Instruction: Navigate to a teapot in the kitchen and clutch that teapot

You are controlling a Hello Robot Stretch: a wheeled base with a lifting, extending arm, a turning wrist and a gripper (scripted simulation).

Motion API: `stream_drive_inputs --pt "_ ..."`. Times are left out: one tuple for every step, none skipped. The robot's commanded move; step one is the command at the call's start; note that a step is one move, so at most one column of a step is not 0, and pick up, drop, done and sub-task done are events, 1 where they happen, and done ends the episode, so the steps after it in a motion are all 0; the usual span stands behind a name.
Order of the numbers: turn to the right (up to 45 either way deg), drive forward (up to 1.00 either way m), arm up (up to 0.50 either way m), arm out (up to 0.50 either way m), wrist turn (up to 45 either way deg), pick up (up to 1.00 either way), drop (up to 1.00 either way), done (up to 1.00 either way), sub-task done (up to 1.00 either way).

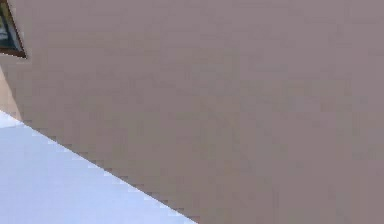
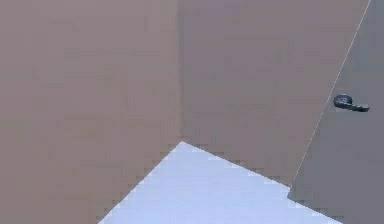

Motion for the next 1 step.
stream_drive_inputs --pt "-27.0 0.00 0.00 0.00 0.0 0.00 0.00 0.00 0.00"
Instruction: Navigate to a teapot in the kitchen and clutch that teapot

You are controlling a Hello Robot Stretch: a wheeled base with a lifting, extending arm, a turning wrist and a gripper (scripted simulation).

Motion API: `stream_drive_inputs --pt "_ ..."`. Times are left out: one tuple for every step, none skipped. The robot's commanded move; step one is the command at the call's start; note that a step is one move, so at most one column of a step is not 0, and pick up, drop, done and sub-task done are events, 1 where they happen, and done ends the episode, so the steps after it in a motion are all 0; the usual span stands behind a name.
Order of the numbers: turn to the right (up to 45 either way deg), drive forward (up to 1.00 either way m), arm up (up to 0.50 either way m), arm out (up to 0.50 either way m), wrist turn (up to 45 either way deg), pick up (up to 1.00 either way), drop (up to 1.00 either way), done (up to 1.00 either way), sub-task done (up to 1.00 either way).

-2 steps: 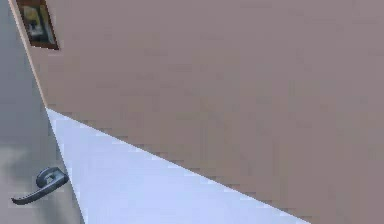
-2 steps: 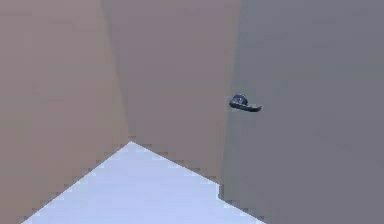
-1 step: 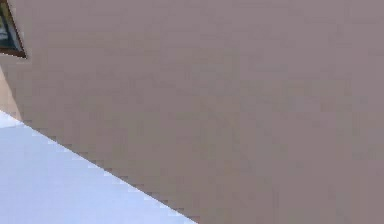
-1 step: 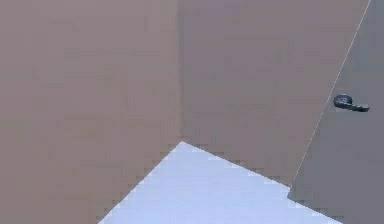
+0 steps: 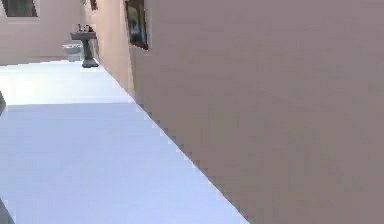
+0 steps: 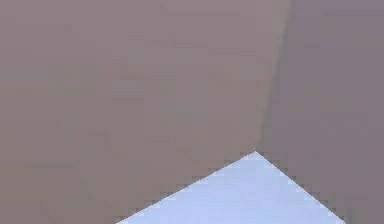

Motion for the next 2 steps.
stream_drive_inputs --pt "0.0 0.95 0.00 0.00 0.0 0.00 0.00 0.00 0.00" --pt "-45.0 0.00 0.00 0.00 0.0 0.00 0.00 0.00 0.00"
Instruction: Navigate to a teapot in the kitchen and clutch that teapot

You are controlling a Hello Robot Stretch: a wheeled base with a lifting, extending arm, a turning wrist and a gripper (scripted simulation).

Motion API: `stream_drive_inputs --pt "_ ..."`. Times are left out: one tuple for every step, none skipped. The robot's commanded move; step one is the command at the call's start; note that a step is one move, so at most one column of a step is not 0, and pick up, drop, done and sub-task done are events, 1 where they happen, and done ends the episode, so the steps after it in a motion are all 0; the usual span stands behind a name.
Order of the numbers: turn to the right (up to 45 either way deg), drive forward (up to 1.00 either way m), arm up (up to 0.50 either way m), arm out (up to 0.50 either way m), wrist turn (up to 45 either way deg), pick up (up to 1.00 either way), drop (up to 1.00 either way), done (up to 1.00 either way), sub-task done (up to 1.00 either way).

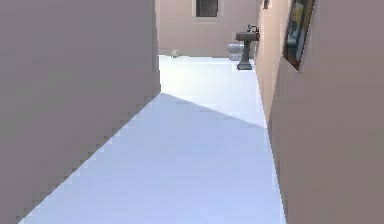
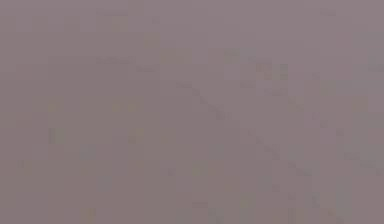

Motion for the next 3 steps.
stream_drive_inputs --pt "0.0 1.00 0.00 0.00 0.0 0.00 0.00 0.00 0.00" --pt "-3.0 0.00 0.00 0.00 0.0 0.00 0.00 0.00 0.00" --pt "0.0 1.00 0.00 0.00 0.0 0.00 0.00 0.00 0.00"
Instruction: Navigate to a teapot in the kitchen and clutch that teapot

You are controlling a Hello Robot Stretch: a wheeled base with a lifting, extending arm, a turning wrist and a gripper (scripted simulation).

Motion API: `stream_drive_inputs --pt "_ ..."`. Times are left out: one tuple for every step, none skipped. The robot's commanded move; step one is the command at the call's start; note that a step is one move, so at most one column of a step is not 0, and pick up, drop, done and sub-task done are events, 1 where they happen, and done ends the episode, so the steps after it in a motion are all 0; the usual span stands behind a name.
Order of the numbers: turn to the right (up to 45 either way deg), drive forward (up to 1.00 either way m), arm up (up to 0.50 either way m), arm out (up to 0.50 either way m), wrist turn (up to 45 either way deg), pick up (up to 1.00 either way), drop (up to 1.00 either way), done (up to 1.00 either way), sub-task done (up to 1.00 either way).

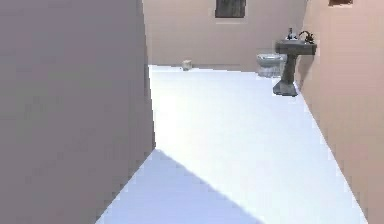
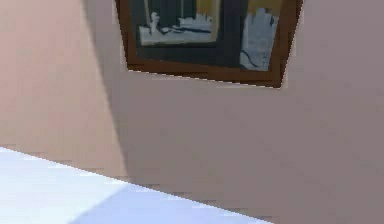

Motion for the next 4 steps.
stream_drive_inputs --pt "0.0 1.00 0.00 0.00 0.0 0.00 0.00 0.00 0.00" --pt "0.0 1.00 0.00 0.00 0.0 0.00 0.00 0.00 0.00" --pt "0.0 0.10 0.00 0.00 0.0 0.00 0.00 0.00 0.00" --pt "-42.0 0.00 0.00 0.00 0.0 0.00 0.00 0.00 0.00"
